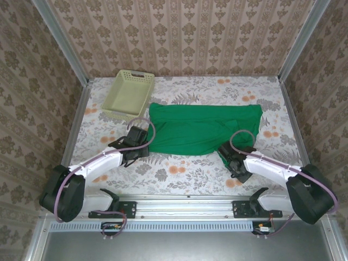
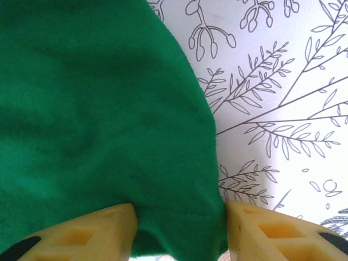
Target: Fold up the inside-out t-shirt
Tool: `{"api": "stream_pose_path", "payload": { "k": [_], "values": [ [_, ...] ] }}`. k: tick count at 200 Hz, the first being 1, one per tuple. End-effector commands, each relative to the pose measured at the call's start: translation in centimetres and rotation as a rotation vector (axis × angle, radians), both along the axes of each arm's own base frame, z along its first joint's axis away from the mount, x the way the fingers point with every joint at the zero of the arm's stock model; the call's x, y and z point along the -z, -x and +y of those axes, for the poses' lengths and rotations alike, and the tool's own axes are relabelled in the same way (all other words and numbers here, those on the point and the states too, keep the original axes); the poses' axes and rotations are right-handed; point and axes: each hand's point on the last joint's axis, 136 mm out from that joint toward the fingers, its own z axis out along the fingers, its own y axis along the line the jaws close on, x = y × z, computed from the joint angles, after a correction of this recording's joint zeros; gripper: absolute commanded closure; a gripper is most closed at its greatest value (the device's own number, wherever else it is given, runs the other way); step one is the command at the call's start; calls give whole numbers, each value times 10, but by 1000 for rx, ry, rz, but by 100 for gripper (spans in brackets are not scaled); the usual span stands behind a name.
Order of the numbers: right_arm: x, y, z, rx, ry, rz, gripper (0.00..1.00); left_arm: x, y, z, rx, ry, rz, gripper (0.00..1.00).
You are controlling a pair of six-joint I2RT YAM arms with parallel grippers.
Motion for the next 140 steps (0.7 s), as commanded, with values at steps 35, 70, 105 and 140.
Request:
{"api": "stream_pose_path", "payload": {
  "k": [35, 70, 105, 140],
  "values": [
    [-3, -3, -1, 46, 0, -45, 93, -10, 0, 2, -14, 10, 0, 100],
    [-57, 4, -32, 38, 104, -129, 100, -18, 5, -13, -5, 65, 21, 100],
    [-94, 18, -67, 66, 124, -190, 100, -24, 33, -25, -19, 83, 67, 100],
    [-122, 11, -81, 58, 81, -242, 100, -15, 60, -23, -96, 136, 141, 100]
  ]
}}
